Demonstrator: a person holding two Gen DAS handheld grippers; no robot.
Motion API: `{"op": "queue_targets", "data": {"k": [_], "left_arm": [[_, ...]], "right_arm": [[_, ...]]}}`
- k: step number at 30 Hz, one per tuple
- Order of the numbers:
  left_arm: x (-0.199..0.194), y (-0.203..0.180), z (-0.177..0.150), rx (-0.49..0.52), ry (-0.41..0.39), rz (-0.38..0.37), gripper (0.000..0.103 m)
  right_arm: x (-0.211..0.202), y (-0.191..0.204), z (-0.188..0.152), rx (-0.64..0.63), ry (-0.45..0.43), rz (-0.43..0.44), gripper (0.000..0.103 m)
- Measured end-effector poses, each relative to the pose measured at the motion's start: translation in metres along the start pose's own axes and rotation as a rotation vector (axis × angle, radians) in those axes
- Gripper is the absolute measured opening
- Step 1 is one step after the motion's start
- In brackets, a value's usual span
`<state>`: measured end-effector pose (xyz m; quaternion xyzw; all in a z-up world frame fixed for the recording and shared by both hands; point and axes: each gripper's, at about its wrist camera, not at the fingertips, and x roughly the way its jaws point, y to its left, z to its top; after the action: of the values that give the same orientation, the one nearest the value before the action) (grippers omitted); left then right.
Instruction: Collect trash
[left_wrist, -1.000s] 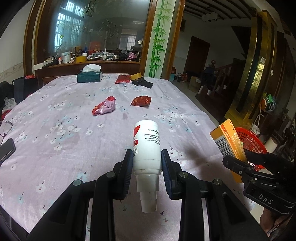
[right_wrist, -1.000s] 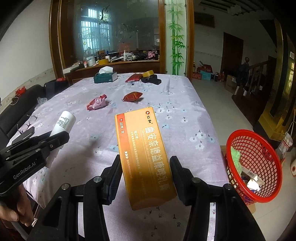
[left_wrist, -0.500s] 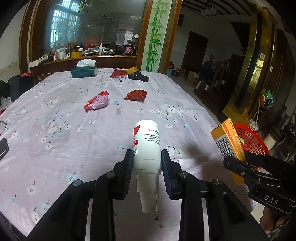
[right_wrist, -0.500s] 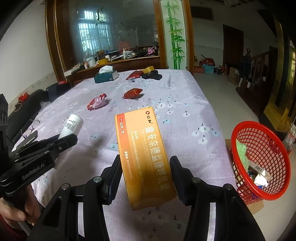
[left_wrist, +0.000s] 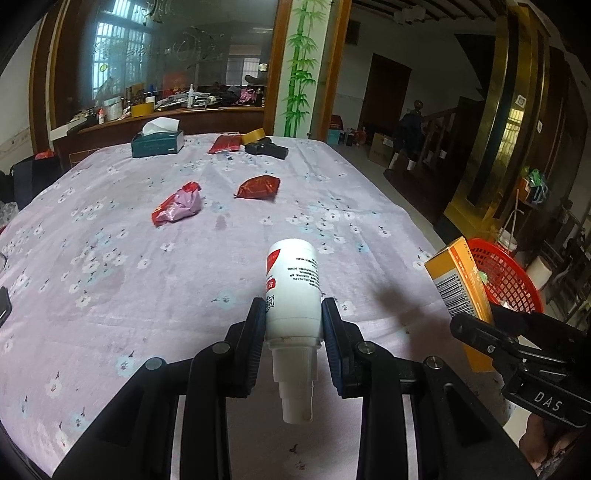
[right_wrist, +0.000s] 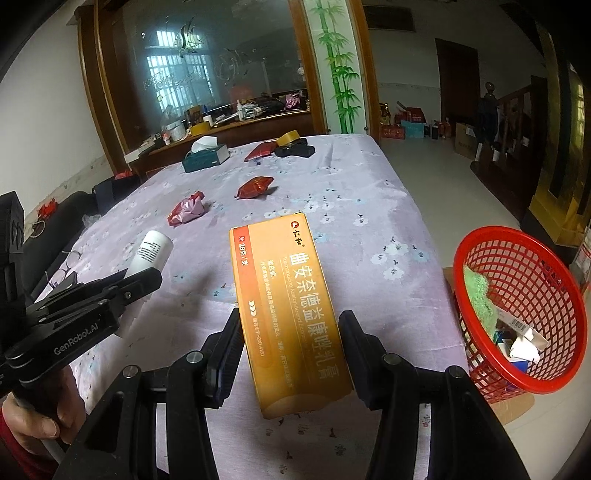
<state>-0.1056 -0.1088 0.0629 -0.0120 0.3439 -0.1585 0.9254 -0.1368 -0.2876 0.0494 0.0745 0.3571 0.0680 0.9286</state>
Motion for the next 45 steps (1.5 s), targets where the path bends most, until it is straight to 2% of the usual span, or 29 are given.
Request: {"op": "queue_targets", "data": {"k": [11, 17, 22, 30, 35, 40, 42, 43, 44, 45], "left_arm": [[0.009, -0.032, 0.012, 0.063, -0.006, -0.027, 0.029], [0.010, -0.056, 0.022, 0.099, -0.014, -0.067, 0.029], [0.011, -0.084, 0.037, 0.124, -0.001, -0.150, 0.029], [0.023, -0.158, 0.056, 0.186, 0.035, -0.328, 0.029], [0.050, -0.204, 0.058, 0.206, 0.091, -0.412, 0.029], [0.077, -0.235, 0.055, 0.217, 0.138, -0.452, 0.029], [0.084, -0.246, 0.053, 0.235, 0.142, -0.450, 0.042], [0.086, -0.247, 0.052, 0.234, 0.138, -0.445, 0.059], [0.086, -0.245, 0.052, 0.229, 0.132, -0.440, 0.064], [0.085, -0.242, 0.052, 0.221, 0.120, -0.438, 0.064]], "right_arm": [[-0.016, -0.030, 0.001, 0.066, -0.034, -0.029, 0.056], [-0.032, -0.055, 0.004, 0.116, -0.072, -0.052, 0.056], [-0.052, -0.088, 0.008, 0.177, -0.120, -0.095, 0.056], [-0.089, -0.163, 0.008, 0.335, -0.192, -0.193, 0.056], [-0.095, -0.196, 0.009, 0.395, -0.192, -0.216, 0.056], [-0.088, -0.220, 0.008, 0.442, -0.168, -0.216, 0.057], [-0.083, -0.227, 0.009, 0.462, -0.158, -0.208, 0.058], [-0.082, -0.232, 0.008, 0.470, -0.153, -0.210, 0.063], [-0.081, -0.235, 0.008, 0.474, -0.150, -0.216, 0.068], [-0.083, -0.238, 0.007, 0.480, -0.158, -0.221, 0.068]]}}
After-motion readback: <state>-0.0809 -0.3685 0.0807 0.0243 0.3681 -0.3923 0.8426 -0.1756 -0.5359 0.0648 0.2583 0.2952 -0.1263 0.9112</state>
